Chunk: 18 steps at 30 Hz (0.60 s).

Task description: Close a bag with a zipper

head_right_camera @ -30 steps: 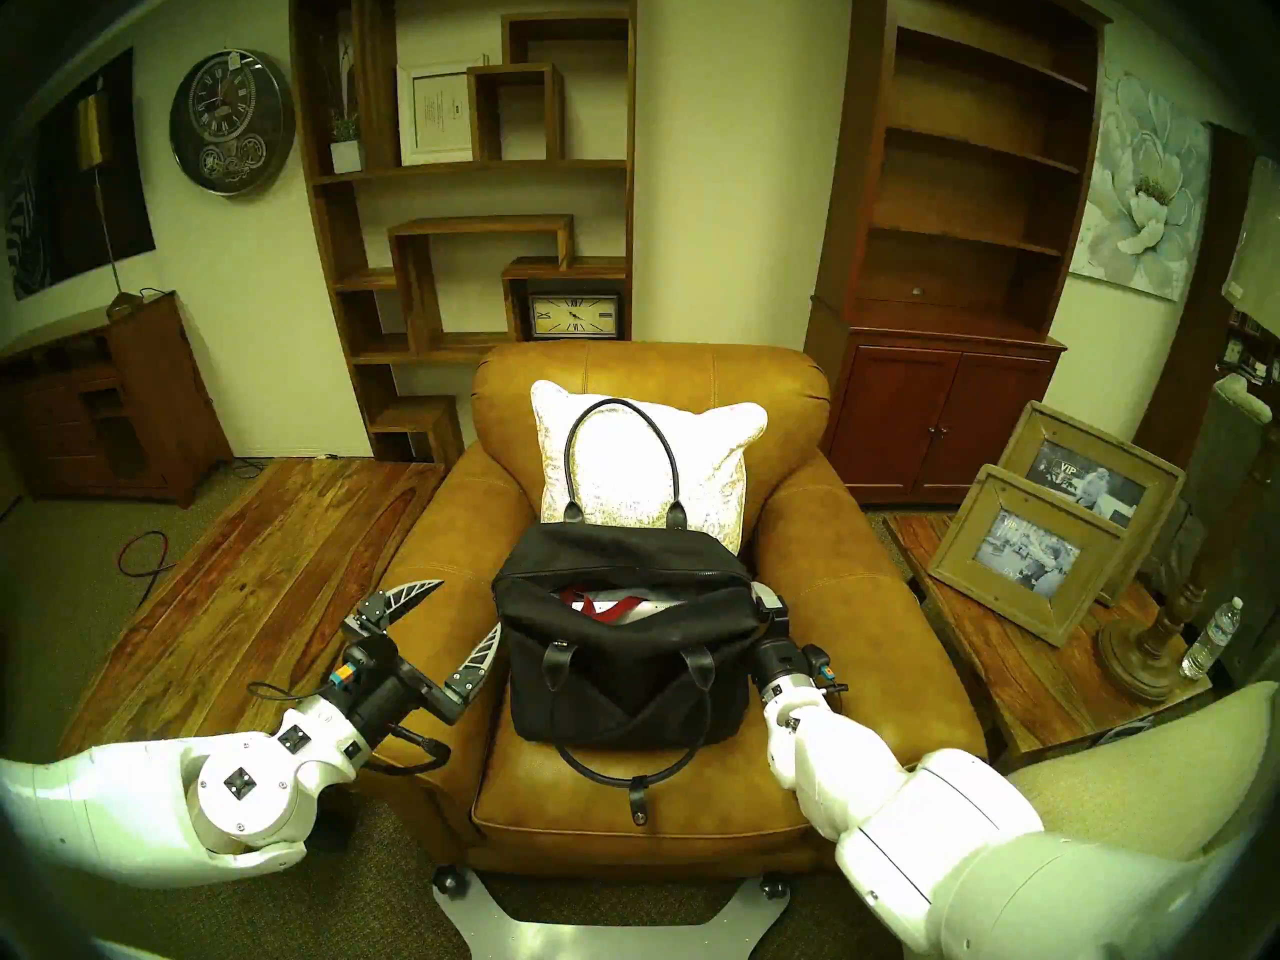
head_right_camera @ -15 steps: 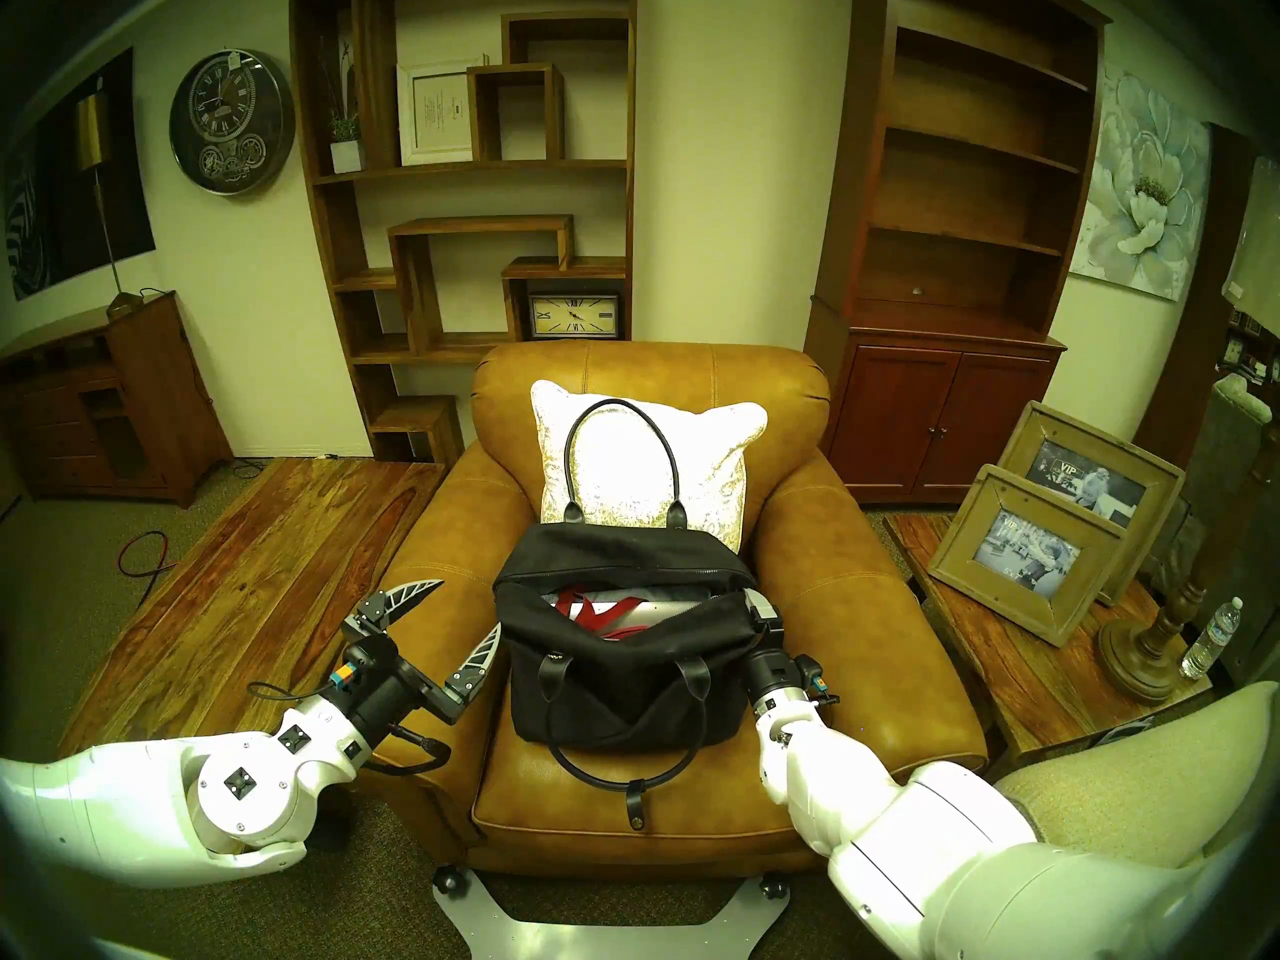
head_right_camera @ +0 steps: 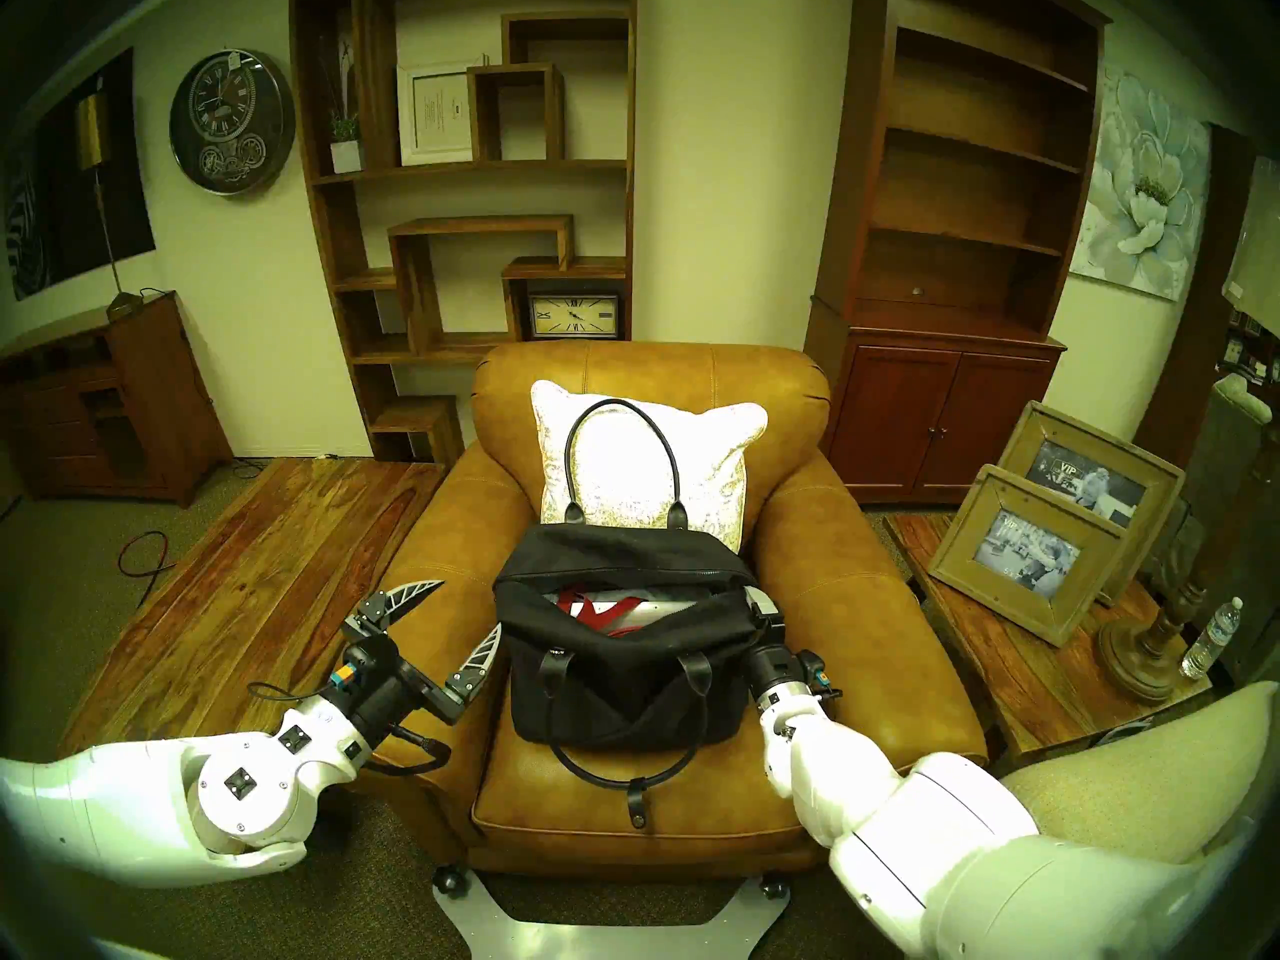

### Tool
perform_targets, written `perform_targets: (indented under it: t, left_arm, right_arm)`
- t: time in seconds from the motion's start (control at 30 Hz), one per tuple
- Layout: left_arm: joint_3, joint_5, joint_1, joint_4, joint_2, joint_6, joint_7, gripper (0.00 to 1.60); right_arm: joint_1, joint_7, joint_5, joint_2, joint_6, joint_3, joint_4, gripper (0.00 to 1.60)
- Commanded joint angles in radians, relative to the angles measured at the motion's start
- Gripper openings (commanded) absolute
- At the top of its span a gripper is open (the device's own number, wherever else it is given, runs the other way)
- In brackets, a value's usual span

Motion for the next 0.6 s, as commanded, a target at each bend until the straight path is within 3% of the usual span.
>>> perform_targets:
  t: [0.0,0.57]
  left_arm:
    - [-0.005,-0.003,-0.006,-0.007,-0.002,-0.004,-0.002,1.60]
    - [0.001,-0.002,-0.011,-0.007,-0.001,-0.004,0.001,1.60]
  right_arm:
    - [0.034,-0.001,0.010,0.019,0.003,0.013,0.004,1.60]
    - [0.053,-0.044,0.009,0.027,0.003,0.039,0.012,1.60]
